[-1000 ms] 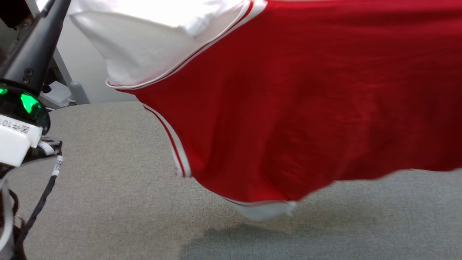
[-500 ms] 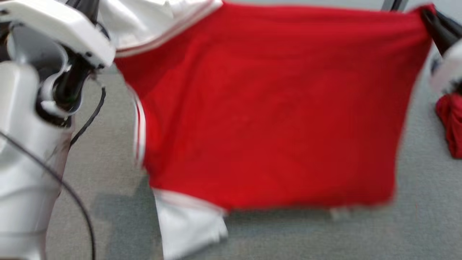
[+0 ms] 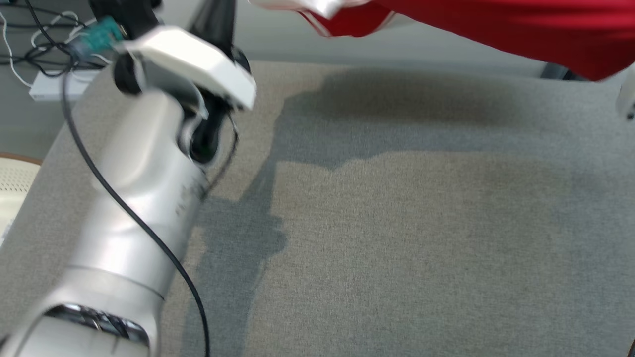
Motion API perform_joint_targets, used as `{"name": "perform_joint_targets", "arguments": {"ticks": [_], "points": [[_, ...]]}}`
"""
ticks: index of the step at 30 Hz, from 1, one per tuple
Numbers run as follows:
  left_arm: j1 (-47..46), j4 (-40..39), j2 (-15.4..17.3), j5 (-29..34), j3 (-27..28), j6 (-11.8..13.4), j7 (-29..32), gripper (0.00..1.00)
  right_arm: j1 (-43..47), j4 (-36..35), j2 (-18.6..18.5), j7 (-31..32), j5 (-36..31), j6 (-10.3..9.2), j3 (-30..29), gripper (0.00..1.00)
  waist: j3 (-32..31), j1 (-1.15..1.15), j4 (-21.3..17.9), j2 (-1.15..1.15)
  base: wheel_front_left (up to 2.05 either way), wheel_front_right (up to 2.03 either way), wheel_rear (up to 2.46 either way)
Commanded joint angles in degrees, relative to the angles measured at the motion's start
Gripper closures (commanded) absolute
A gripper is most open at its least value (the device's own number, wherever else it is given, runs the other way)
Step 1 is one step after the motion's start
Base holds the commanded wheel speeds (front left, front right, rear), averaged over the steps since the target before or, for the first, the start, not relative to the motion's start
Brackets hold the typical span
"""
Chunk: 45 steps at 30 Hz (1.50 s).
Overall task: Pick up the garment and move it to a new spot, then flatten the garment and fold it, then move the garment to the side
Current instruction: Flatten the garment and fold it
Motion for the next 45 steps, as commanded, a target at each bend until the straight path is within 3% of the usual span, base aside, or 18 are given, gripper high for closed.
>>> {"name": "perform_joint_targets", "arguments": {"ticks": [1,7,11,16,19,31,36,43,45], "points": [[0.3,-0.8,1.7,-1.1,0.7,-0.2,-0.9,1.00,2.5,0.1,0.6,-0.8,-0.4,-0.19,-0.4,1.00,2.8,0.00,0.2,0.00,0.00,0.00,0.00],[13.2,-3.6,0.6,-5.8,-7.2,-0.4,-2.6,1.00,13.1,2.4,4.8,-1.7,0.3,-0.19,-5.4,1.00,5.1,0.00,-2.0,0.00,0.00,0.00,0.00],[22.2,-8.5,2.9,-8.6,-10.0,-0.4,-2.9,1.00,19.8,0.7,6.7,-1.8,2.4,-0.19,-8.0,1.00,4.2,0.00,-3.4,0.00,0.00,0.00,0.00],[33.4,-16.4,8.2,-9.0,-7.9,-0.4,-3.0,1.00,28.4,-5.3,7.5,-1.9,4.9,-0.19,-9.5,1.00,1.6,0.00,-5.3,0.00,0.00,0.00,0.00],[40.2,-21.6,9.4,-9.2,-5.0,0.2,-3.0,1.00,33.1,-8.1,7.8,-1.9,7.6,-0.19,-10.7,1.00,-0.4,0.00,-5.9,0.00,0.00,0.00,0.00],[56.3,-39.8,12.7,-10.6,-4.0,7.0,-0.3,1.00,43.8,-11.6,6.3,-1.9,15.8,-0.19,-8.8,1.00,-3.1,0.00,-5.9,0.00,0.00,0.00,0.00],[59.4,-41.1,13.9,-10.1,-5.5,8.5,1.6,1.00,46.6,-13.2,5.6,-1.9,17.3,-0.19,-7.1,1.00,-3.6,0.00,-5.6,0.00,0.00,0.00,0.00],[60.5,-35.9,13.9,-10.4,-6.8,8.8,3.3,1.00,48.9,-14.9,5.2,-1.9,16.8,-0.19,-5.3,1.00,-4.6,0.00,-5.8,0.00,0.00,0.00,0.00],[60.0,-33.9,13.8,-10.0,-7.6,8.6,3.9,1.00,49.2,-15.1,5.1,-1.9,16.5,-0.19,-5.2,0.89,-4.8,0.00,-5.8,0.00,0.00,0.00,0.00]]}}
